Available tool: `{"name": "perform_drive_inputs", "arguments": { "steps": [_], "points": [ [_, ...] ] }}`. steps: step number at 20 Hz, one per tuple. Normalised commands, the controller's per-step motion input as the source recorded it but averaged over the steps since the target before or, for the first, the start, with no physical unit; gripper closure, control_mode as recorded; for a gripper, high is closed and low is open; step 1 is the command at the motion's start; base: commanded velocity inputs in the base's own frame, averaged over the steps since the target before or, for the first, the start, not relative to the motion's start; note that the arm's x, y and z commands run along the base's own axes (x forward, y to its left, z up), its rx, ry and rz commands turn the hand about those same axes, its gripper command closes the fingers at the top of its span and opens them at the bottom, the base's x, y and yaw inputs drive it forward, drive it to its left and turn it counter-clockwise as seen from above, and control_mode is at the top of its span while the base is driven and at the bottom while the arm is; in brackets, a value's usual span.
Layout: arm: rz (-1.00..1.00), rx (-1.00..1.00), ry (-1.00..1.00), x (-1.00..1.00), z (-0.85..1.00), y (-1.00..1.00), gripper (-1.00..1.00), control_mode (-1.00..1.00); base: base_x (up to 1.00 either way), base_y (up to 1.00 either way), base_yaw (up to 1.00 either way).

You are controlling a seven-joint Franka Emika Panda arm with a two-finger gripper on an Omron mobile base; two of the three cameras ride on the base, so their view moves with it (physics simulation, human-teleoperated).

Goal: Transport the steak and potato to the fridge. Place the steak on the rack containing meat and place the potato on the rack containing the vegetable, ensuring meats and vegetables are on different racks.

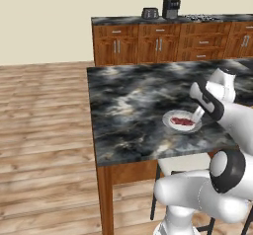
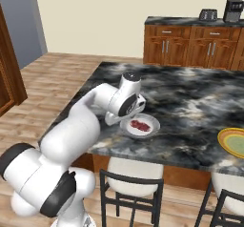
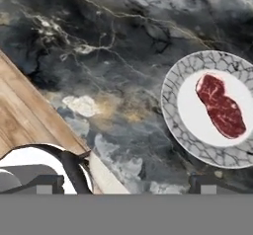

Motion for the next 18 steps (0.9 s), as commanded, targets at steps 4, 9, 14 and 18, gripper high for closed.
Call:
{"name": "perform_drive_inputs", "arguments": {
  "steps": [4,9,14,18],
  "points": [
    [0.07,-0.06,0.0,0.38,-0.19,-0.01,-1.0,-1.0,0.0,0.0,0.0],
    [0.0,-0.14,0.0,0.3,-0.09,0.0,-1.0,-1.0,0.0,0.0,0.0],
    [-0.01,-0.15,0.0,0.32,-0.34,0.0,-1.0,-1.0,0.0,0.0,0.0],
    [-0.02,-0.1,0.01,0.3,-0.39,0.0,-1.0,-1.0,0.0,0.0,0.0]
  ]
}}
